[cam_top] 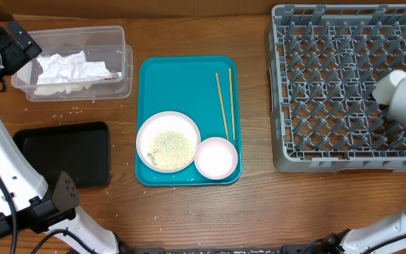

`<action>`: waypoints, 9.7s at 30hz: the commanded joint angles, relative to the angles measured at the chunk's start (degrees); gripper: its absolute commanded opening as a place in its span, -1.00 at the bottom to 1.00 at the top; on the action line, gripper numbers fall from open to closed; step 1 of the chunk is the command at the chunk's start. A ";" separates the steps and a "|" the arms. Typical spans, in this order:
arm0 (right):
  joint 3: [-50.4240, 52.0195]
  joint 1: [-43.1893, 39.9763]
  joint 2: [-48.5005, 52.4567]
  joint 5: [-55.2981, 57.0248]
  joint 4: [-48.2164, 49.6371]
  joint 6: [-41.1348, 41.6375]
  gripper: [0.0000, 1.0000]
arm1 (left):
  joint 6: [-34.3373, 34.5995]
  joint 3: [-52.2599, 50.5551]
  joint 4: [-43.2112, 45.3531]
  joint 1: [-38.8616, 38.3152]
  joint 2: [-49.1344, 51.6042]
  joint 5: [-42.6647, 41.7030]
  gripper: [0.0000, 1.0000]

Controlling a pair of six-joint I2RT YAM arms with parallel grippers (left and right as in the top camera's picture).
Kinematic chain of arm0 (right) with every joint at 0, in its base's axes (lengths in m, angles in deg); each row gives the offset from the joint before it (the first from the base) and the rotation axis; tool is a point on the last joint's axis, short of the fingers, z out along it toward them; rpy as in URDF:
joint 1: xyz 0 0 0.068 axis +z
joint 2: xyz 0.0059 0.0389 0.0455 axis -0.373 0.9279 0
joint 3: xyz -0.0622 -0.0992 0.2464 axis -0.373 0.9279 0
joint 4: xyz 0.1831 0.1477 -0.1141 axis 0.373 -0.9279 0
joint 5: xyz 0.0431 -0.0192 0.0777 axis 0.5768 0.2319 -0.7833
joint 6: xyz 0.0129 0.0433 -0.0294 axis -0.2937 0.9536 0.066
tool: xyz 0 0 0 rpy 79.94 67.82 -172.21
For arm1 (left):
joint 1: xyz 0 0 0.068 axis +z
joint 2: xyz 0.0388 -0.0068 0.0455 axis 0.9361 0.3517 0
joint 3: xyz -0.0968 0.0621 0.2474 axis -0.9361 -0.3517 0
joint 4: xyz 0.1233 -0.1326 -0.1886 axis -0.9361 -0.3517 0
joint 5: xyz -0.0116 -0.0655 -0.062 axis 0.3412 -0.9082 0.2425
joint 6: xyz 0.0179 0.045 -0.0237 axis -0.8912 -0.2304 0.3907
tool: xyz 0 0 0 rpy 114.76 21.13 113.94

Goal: Sort waste into correct bins and load items into the dishwasher
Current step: 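Carry the grey bowl right and set it down in the dish rack, then open the right gripper and lift it away from the bowl, then lower the right gripper onto one wooden chopstick and grasp it, then carry the chopstick right and lay it in the dish rack, then return the right gripper to the tray and grasp the second chopstick, then carry the second chopstick right and lay it in the dish rack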

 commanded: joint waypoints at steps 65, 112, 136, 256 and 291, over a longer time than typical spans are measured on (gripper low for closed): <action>-15.43 25.35 -5.60 19.32 -18.47 2.62 0.00 | -1.09 -0.20 0.00 0.15 -0.20 0.37 1.00; -14.99 76.11 26.40 61.13 16.31 22.29 -0.41 | -1.09 -0.20 0.00 0.15 -0.20 0.39 1.00; -14.99 76.41 29.38 58.34 14.51 19.98 -0.92 | -1.09 -0.20 0.02 0.15 -0.20 0.39 1.00; -19.08 72.30 26.64 54.49 9.81 23.80 -0.93 | -1.09 -0.20 0.00 0.15 -0.20 0.39 1.00; -45.13 49.72 26.82 51.34 -13.14 5.49 0.00 | -1.09 -0.20 0.00 0.15 -0.20 0.39 1.00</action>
